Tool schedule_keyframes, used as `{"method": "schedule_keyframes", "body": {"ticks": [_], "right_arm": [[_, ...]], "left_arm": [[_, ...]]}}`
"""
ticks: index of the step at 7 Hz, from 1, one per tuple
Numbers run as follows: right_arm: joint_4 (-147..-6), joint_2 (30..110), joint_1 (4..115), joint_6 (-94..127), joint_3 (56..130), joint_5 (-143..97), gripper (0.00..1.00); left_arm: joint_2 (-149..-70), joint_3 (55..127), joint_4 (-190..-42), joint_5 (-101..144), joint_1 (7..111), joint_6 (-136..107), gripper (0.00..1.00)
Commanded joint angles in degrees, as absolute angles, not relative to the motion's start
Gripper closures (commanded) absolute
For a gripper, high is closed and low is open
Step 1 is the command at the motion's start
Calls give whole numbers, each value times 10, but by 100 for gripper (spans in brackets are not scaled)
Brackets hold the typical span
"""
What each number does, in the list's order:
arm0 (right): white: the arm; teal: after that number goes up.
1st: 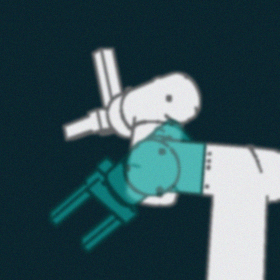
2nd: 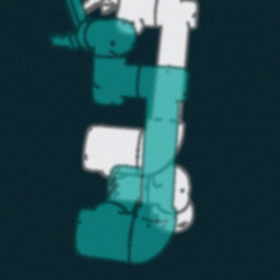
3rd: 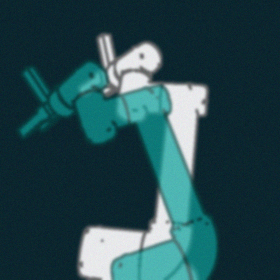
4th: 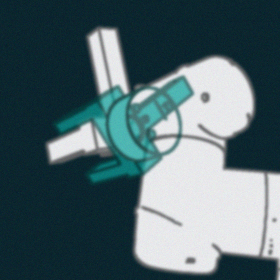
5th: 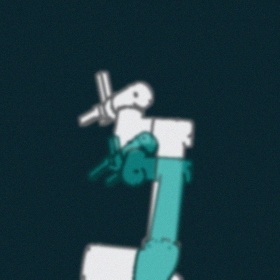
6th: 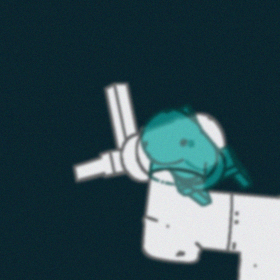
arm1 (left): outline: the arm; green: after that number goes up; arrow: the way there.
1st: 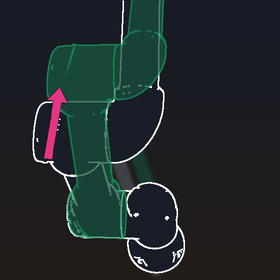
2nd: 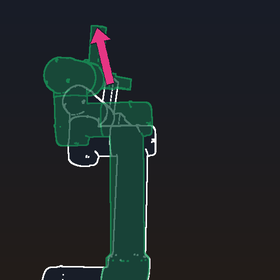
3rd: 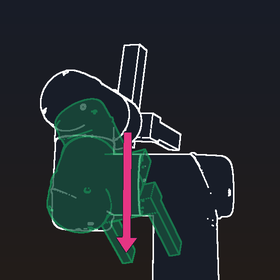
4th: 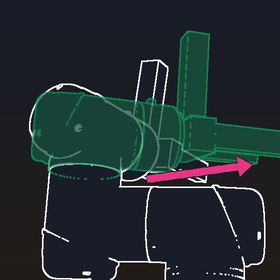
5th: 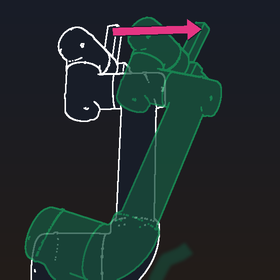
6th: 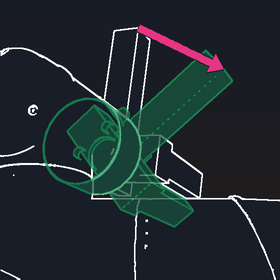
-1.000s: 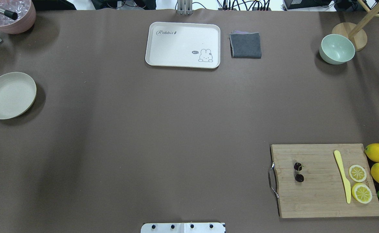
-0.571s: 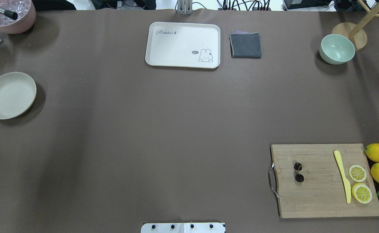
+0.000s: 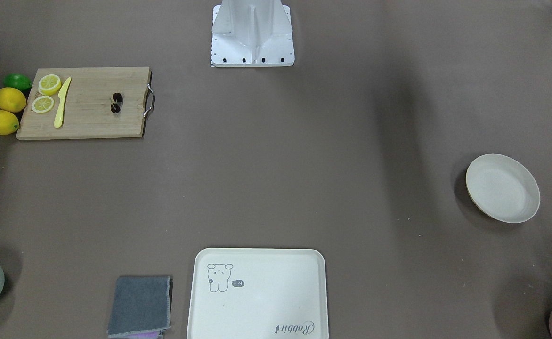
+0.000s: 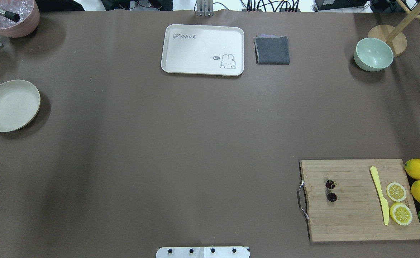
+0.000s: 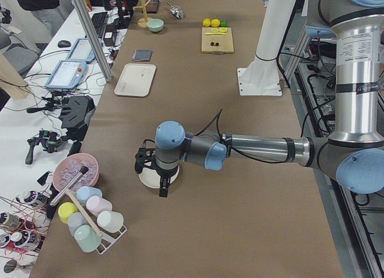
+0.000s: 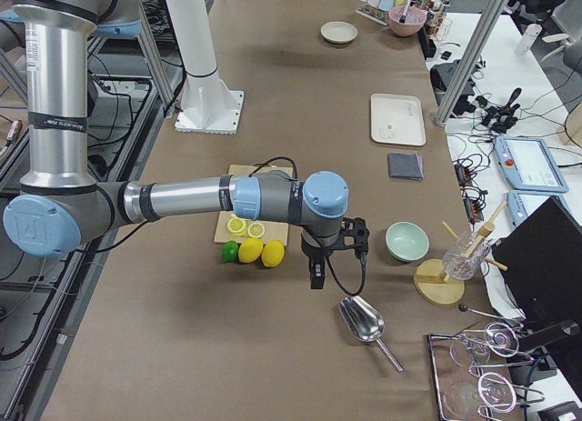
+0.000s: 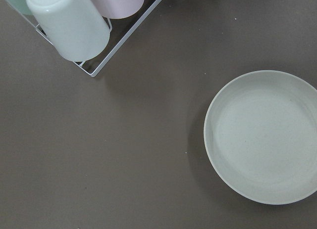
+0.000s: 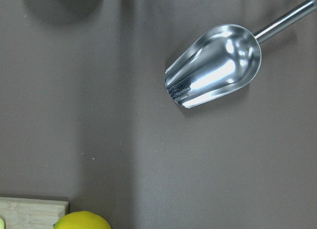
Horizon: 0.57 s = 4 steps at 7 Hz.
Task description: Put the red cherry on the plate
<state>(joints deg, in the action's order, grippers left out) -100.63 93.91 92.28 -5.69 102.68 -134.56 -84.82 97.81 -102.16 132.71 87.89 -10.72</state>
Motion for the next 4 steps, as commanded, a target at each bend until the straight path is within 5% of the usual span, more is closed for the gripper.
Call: {"method": "schedule_keyframes", "body": {"ticks": [1, 4], "right_arm": [[-1006, 937, 923, -55, 1027, -1346, 0], [-1006, 932, 922, -53, 1027, -1346, 0]], "left_arm": [[-848, 978, -1021, 1327, 879, -107, 2], [-848, 978, -1023, 1328, 879, -107, 2]]}}
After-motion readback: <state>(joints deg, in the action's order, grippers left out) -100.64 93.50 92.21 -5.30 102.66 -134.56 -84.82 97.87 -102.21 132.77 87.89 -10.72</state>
